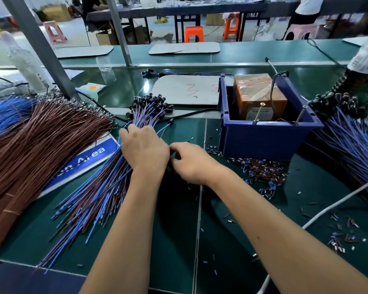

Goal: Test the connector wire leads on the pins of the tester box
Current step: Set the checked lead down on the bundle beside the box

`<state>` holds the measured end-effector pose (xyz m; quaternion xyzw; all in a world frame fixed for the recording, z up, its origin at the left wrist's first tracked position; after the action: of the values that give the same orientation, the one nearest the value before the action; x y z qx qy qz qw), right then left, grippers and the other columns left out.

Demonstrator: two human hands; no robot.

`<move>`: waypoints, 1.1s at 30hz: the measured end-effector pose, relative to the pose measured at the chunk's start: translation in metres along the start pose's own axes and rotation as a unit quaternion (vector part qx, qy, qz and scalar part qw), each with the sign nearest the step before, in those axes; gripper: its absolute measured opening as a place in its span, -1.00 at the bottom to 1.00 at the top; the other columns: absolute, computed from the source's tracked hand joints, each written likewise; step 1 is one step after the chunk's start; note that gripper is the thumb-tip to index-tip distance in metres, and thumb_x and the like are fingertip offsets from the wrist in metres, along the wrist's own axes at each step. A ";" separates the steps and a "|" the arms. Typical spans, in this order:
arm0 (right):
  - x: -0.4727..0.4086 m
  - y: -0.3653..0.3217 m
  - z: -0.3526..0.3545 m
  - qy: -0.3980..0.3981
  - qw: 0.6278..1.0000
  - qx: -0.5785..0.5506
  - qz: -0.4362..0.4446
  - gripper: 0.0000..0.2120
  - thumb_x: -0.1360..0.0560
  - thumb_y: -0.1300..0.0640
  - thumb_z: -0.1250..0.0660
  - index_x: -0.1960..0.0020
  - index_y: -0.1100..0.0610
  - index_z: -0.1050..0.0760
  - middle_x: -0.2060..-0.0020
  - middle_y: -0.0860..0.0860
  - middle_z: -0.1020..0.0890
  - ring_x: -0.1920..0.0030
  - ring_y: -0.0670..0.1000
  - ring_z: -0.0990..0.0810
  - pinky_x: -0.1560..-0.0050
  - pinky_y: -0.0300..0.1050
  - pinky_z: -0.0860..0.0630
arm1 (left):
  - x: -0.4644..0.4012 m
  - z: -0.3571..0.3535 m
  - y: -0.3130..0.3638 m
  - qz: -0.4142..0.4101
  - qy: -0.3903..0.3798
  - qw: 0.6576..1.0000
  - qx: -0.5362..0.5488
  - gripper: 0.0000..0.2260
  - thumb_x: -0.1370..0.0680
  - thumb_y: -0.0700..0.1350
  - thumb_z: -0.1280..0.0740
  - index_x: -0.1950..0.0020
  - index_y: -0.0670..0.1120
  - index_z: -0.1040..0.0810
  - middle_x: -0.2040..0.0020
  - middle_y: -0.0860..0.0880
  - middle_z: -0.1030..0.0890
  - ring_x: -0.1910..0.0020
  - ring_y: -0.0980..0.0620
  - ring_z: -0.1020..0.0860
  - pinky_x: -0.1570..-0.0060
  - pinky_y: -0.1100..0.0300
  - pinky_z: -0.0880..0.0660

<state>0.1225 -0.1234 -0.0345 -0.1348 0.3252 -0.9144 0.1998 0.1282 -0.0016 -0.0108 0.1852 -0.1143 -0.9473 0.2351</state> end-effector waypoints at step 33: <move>0.050 0.029 0.066 0.053 0.939 -0.326 0.093 -0.90 -0.68 0.29 -0.29 -0.11 0.21 -0.59 0.33 0.03 -0.61 0.32 0.02 -0.58 0.18 -0.06 -0.64 | -0.013 -0.004 -0.002 0.150 -0.142 0.269 0.941 -0.61 -0.75 0.02 0.01 0.26 -0.02 -0.30 0.44 0.07 -0.18 0.54 0.11 -0.12 0.55 0.27 -0.05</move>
<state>0.1116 -0.2021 0.0023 -0.1135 0.6265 -0.7415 0.2115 0.1396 0.0056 -0.0107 0.1198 -0.9830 -0.1383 0.0147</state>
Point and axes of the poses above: each hand's wrist, its own x-axis away from the middle knuckle, its own z-axis out of the back of the hand, y = z × x, the point moved 7 cm from there along -x, towards the middle knuckle
